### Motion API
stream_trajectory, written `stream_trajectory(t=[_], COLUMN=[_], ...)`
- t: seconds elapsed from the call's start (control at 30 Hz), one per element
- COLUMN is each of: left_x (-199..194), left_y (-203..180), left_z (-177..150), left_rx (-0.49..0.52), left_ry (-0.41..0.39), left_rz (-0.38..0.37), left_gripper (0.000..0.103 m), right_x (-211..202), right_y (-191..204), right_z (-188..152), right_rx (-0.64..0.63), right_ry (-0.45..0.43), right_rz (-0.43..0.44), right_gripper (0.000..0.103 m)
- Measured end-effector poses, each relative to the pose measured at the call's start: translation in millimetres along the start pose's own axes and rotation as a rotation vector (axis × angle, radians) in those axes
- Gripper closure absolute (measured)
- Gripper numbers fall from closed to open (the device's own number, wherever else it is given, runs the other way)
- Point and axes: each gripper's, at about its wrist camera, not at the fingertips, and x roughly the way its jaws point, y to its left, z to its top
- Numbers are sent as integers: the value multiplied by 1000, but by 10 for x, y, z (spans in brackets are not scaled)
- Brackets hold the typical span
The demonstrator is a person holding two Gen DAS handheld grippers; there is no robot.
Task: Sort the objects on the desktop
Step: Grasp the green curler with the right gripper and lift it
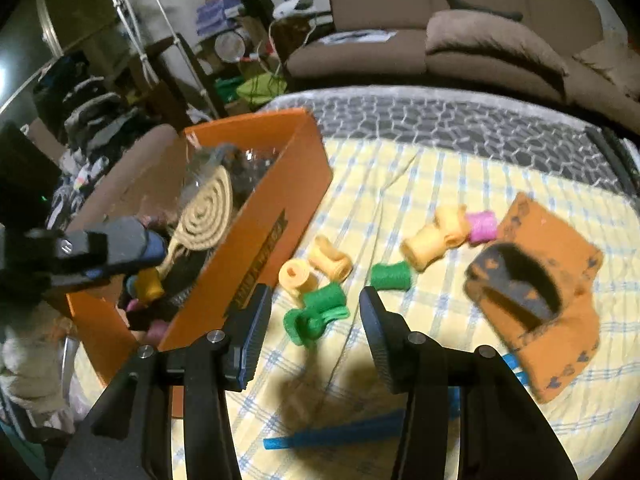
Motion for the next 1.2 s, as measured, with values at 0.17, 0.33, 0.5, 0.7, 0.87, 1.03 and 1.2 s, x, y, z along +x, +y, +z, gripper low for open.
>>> stream_trajectory(t=[0.17,0.33,0.5,0.7,0.87,1.03,1.2], left_x=[14,-9,9,45,34,23,72], left_y=[-10,-37,-56,-99,-85,-72,-113], left_z=[-14,-14,-8,-40,-51,-40,-37], left_rx=[6,13,18,30,24,15,39], left_ry=[4,0,3,12,6,0,6], left_rz=[16,20,23,29,42,34,48], left_gripper=[70,67,66,65,65,64,63], right_x=[226,410,421,388,454,471,252], right_y=[163,208,138,147,259,229,79], right_z=[-118,-192,-231,-215,-243,-228,-153], right_rx=[-64,-73,-48,-36,-78,-85,-29], right_ry=[63,99,102,103,98,99,51], right_rz=[-16,-28,-27,-31,-60,-85,-64], right_gripper=[55,59,73,71,55,71,71])
